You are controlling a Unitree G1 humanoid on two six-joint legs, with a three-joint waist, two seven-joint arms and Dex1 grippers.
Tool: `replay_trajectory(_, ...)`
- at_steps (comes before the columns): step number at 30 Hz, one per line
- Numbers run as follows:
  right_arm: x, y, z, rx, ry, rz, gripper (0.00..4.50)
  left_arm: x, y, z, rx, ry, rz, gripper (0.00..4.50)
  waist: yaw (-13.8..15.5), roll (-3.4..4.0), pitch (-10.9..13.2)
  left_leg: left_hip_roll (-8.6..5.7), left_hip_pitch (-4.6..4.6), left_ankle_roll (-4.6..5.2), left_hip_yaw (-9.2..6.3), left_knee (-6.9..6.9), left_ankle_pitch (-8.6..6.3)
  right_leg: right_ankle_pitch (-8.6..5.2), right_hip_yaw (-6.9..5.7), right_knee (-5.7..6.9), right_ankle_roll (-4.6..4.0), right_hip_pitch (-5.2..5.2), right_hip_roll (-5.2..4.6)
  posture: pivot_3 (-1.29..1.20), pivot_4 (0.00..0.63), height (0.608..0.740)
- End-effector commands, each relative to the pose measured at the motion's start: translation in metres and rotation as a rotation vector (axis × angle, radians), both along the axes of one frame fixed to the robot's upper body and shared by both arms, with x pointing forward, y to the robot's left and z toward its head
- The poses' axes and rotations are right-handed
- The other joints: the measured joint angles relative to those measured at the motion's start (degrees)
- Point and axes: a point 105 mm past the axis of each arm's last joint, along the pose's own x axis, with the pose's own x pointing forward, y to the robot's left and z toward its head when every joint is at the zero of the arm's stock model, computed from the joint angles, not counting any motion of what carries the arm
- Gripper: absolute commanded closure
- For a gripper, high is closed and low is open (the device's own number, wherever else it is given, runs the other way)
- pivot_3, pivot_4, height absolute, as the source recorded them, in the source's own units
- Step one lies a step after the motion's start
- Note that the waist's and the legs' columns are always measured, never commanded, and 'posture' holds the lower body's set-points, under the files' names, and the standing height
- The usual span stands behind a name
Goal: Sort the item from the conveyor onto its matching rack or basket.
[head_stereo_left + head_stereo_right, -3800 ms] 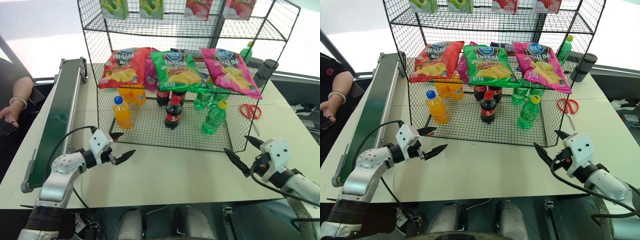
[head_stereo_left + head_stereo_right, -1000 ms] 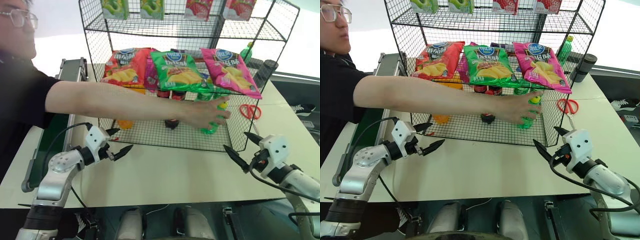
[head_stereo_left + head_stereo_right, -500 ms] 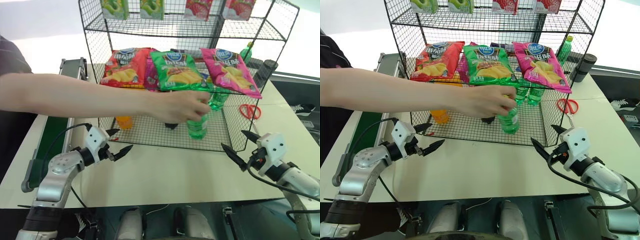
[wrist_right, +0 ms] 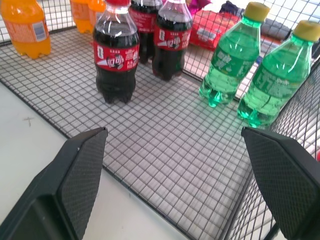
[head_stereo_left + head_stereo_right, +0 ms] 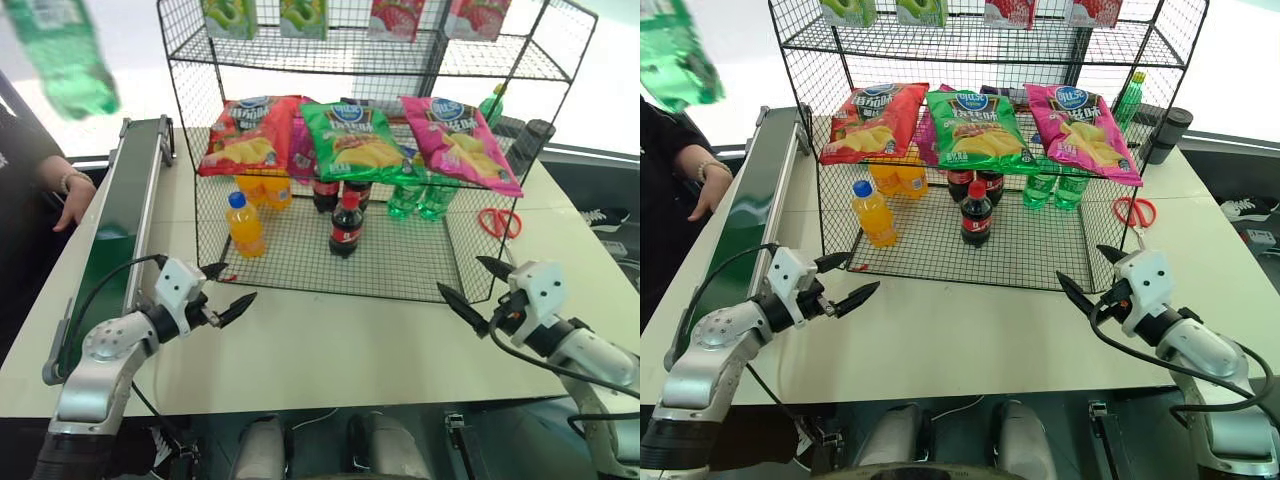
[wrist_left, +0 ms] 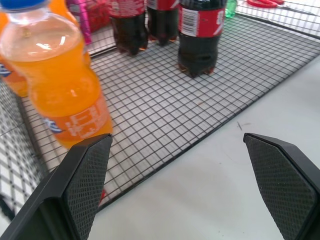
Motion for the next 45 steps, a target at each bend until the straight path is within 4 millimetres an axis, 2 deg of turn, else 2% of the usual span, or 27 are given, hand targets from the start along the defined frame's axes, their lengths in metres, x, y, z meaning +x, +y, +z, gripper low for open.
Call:
replay_trajectory(1,0.001,0.011,0.008,-0.009,-0.034,0.042,0.05,-0.002,0.011,0.016,-0.041,-0.051,0.064,0.00,0.0,0.00,0.0,0.00,0.00,0.00,0.00,0.00,0.00,0.00,0.00,0.00,0.00,0.00,0.00,0.00,0.150,0.735)
replay_trajectory(13,0.011,0.044,0.010,0.023,-0.052,0.134,0.05,0.000,0.083,0.033,-0.261,-0.148,0.474,0.00,0.0,-0.05,0.0,0.00,-0.03,0.00,-0.02,0.05,0.00,0.00,-0.01,0.01,0.00,0.00,0.00,0.00,0.150,0.735)
replay_trajectory(16,0.012,0.059,0.011,0.033,-0.056,0.174,0.05,-0.001,0.111,0.039,-0.290,-0.206,0.644,0.00,0.0,-0.09,0.0,0.00,-0.04,0.00,-0.04,0.06,0.00,0.00,-0.02,0.01,0.00,0.00,0.00,0.00,0.150,0.735)
replay_trajectory(22,0.010,0.088,0.015,0.064,-0.088,0.241,0.05,-0.006,0.144,0.034,-0.293,-0.236,0.844,0.00,0.0,-0.21,-0.1,-0.01,-0.05,0.00,-0.08,0.07,0.00,0.01,-0.06,0.01,0.00,0.01,-0.02,0.00,0.150,0.735)
replay_trajectory(27,0.003,0.117,0.010,0.086,-0.092,0.303,0.05,-0.009,0.161,0.018,-0.231,-0.210,0.994,0.00,0.0,-0.34,-0.2,-0.01,-0.05,-0.01,-0.09,0.07,0.00,0.01,-0.08,0.01,0.00,0.00,-0.01,0.00,0.150,0.735)
replay_trajectory(31,-0.004,0.134,0.007,0.129,-0.076,0.378,0.05,-0.012,0.165,0.017,-0.231,-0.243,1.025,0.00,0.0,-0.43,-0.2,-0.01,-0.06,-0.01,-0.09,0.08,0.00,0.01,-0.08,0.01,0.00,0.00,-0.02,0.00,0.150,0.735)
replay_trajectory(35,-0.003,0.137,0.005,0.142,-0.071,0.397,0.05,-0.012,0.164,0.010,-0.228,-0.216,0.989,0.00,0.0,-0.45,-0.2,-0.01,-0.07,-0.01,-0.09,0.08,0.00,0.01,-0.10,0.01,-0.01,-0.01,-0.05,0.00,0.150,0.735)
replay_trajectory(40,-0.005,0.142,0.005,0.140,-0.072,0.431,0.05,-0.016,0.178,0.005,-0.184,-0.230,1.047,0.00,-0.1,-0.45,-0.2,0.02,-0.06,-0.01,-0.09,0.08,-0.01,0.00,-0.14,0.02,-0.01,-0.03,-0.02,0.00,0.150,0.735)
replay_trajectory(45,-0.007,0.144,0.003,0.153,-0.061,0.441,0.05,-0.012,0.175,0.006,-0.184,-0.241,1.012,0.00,0.0,-0.46,-0.3,0.03,-0.08,-0.01,-0.09,0.08,-0.01,0.00,-0.15,0.01,-0.01,-0.03,-0.04,0.00,0.150,0.735)
